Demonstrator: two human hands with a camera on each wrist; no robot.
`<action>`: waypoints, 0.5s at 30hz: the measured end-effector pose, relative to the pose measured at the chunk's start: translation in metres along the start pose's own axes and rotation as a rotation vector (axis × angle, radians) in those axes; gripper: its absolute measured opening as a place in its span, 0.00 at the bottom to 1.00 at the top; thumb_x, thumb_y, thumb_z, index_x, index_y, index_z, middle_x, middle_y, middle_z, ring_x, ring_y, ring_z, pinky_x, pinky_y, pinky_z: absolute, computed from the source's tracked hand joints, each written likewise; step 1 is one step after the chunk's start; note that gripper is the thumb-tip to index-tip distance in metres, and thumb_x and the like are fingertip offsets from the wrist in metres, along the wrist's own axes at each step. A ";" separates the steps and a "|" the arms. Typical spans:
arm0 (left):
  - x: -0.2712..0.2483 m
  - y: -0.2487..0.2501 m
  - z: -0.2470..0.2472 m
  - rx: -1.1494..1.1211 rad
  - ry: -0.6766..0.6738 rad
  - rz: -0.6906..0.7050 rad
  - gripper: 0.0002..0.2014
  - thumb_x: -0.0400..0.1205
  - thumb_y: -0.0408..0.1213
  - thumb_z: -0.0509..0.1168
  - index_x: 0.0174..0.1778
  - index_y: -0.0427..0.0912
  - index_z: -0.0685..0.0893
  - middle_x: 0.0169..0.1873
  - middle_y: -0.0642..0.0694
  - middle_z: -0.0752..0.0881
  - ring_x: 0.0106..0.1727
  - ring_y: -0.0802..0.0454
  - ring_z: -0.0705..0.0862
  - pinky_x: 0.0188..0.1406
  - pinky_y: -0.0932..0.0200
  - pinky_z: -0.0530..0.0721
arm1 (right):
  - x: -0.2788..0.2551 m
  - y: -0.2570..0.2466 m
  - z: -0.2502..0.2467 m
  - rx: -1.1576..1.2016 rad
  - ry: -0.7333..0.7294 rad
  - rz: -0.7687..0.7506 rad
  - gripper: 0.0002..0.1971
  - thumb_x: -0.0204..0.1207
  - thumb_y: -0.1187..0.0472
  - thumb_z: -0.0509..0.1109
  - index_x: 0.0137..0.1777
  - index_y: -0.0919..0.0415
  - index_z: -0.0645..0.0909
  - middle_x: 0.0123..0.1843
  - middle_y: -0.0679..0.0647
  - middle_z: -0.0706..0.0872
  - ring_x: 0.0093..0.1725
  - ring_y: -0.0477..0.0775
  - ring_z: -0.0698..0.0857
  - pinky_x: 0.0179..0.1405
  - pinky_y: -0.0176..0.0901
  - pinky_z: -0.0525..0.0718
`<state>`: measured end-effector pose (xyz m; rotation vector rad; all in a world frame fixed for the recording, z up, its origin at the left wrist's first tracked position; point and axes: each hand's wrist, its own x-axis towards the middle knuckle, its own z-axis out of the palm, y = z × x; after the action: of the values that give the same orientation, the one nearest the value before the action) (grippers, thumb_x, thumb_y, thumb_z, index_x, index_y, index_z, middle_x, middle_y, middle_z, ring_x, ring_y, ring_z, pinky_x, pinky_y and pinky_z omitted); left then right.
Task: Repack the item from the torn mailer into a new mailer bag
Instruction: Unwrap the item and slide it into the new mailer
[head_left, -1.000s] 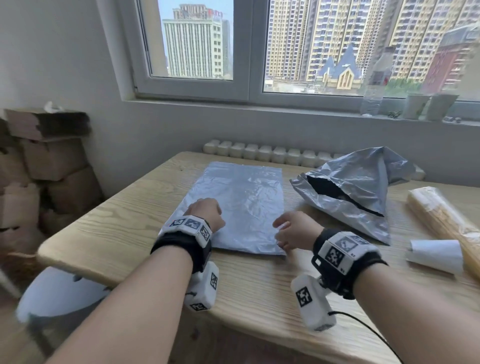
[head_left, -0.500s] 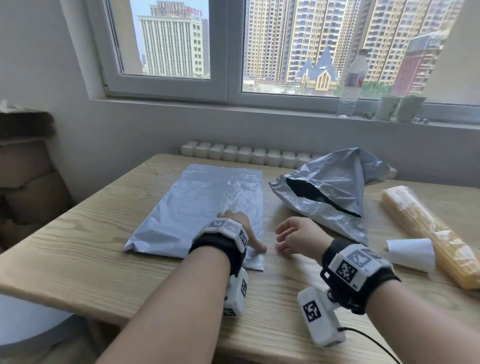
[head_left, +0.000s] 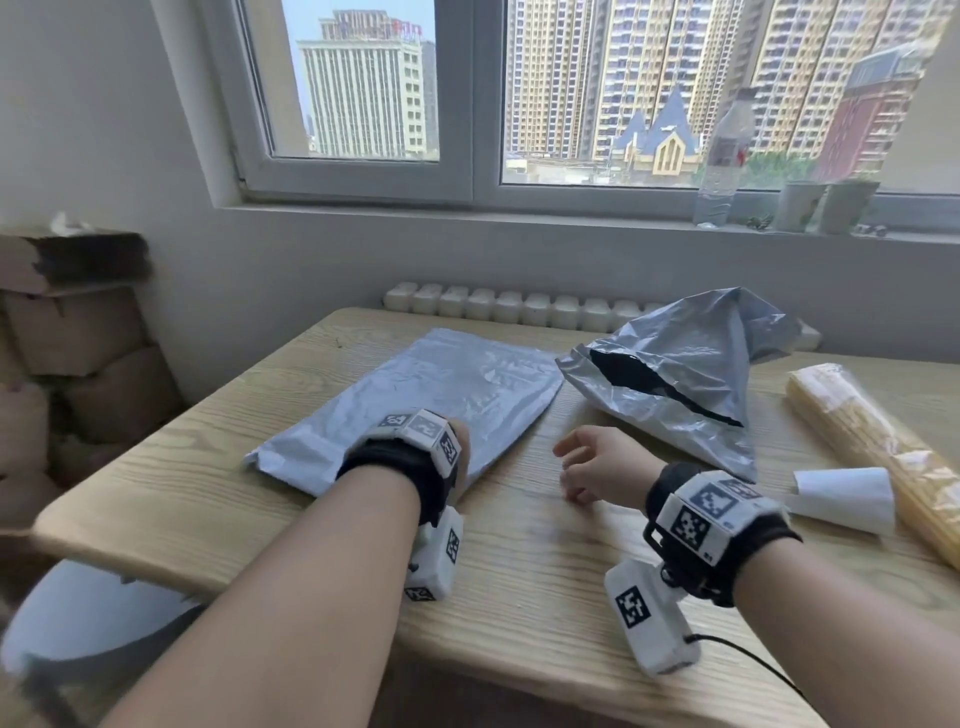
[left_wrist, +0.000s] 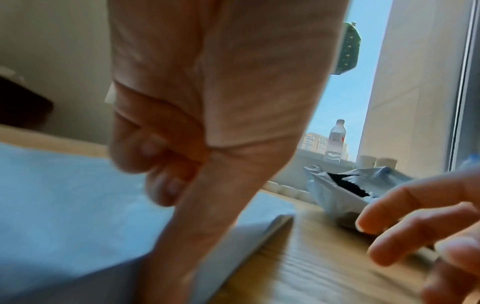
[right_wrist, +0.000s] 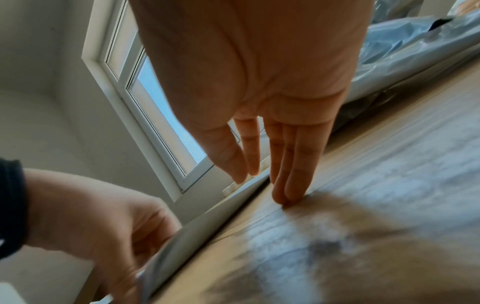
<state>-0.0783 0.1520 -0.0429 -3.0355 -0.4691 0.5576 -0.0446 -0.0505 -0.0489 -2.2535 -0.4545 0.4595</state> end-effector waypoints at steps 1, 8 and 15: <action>-0.006 -0.013 -0.001 0.033 0.028 -0.035 0.12 0.67 0.41 0.74 0.46 0.46 0.87 0.54 0.40 0.89 0.57 0.39 0.88 0.57 0.44 0.87 | 0.001 -0.003 0.002 -0.025 0.000 -0.013 0.14 0.71 0.70 0.70 0.55 0.57 0.79 0.52 0.58 0.85 0.51 0.60 0.89 0.56 0.56 0.88; -0.021 -0.056 -0.004 -0.005 0.086 -0.211 0.07 0.78 0.34 0.64 0.49 0.41 0.85 0.56 0.40 0.87 0.56 0.42 0.86 0.53 0.51 0.85 | 0.006 -0.013 0.019 -0.130 0.001 -0.075 0.16 0.71 0.66 0.70 0.57 0.52 0.79 0.56 0.53 0.82 0.50 0.56 0.87 0.51 0.51 0.89; 0.024 0.044 -0.016 -0.289 0.233 0.064 0.24 0.78 0.42 0.68 0.70 0.39 0.77 0.66 0.41 0.81 0.65 0.42 0.81 0.59 0.52 0.81 | 0.009 0.005 -0.007 -0.264 0.079 -0.055 0.17 0.72 0.61 0.71 0.61 0.55 0.82 0.58 0.53 0.83 0.58 0.53 0.83 0.59 0.46 0.83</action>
<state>-0.0392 0.1180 -0.0395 -3.3411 -0.4801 0.1416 -0.0325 -0.0538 -0.0499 -2.4948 -0.5617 0.2944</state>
